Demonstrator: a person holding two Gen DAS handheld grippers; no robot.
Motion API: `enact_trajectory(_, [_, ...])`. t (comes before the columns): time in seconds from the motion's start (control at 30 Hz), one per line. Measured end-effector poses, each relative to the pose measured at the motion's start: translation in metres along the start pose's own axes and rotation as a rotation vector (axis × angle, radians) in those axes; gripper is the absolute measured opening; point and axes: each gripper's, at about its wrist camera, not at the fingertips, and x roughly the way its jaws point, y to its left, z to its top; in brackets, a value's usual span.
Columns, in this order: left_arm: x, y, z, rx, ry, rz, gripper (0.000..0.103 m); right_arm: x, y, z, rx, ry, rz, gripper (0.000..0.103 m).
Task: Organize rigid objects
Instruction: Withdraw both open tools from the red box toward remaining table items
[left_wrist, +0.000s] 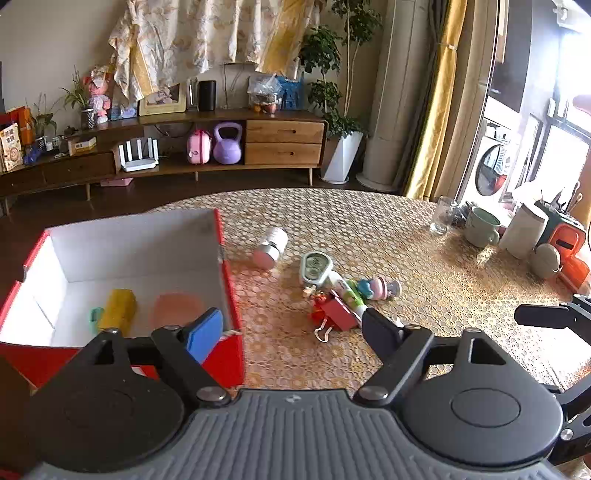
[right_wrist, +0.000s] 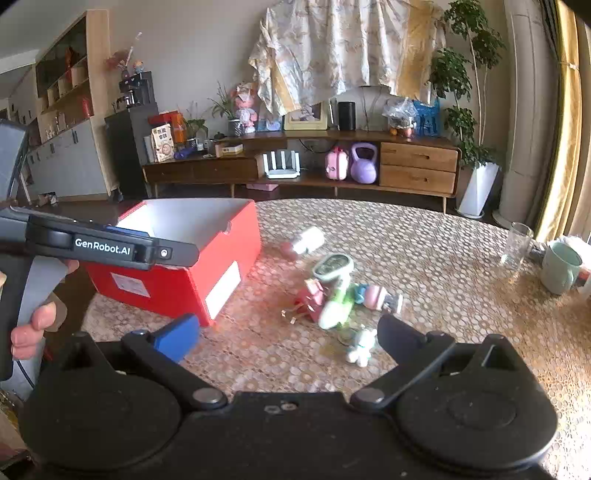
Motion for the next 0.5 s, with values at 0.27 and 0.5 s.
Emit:
enact_trajectory(0.27, [0.035,-0.018,-0.011,-0.026,0.037,-0.048,0.090,0.013,-0.015,-0.017,-0.042,0.035,0.007,0.102])
enact_trajectory(0.5, [0.063,-0.033,-0.019,-0.005,0.021,-0.018,0.100,0.039,-0.028,-0.026,-0.085,0.075,-0.001,0.099])
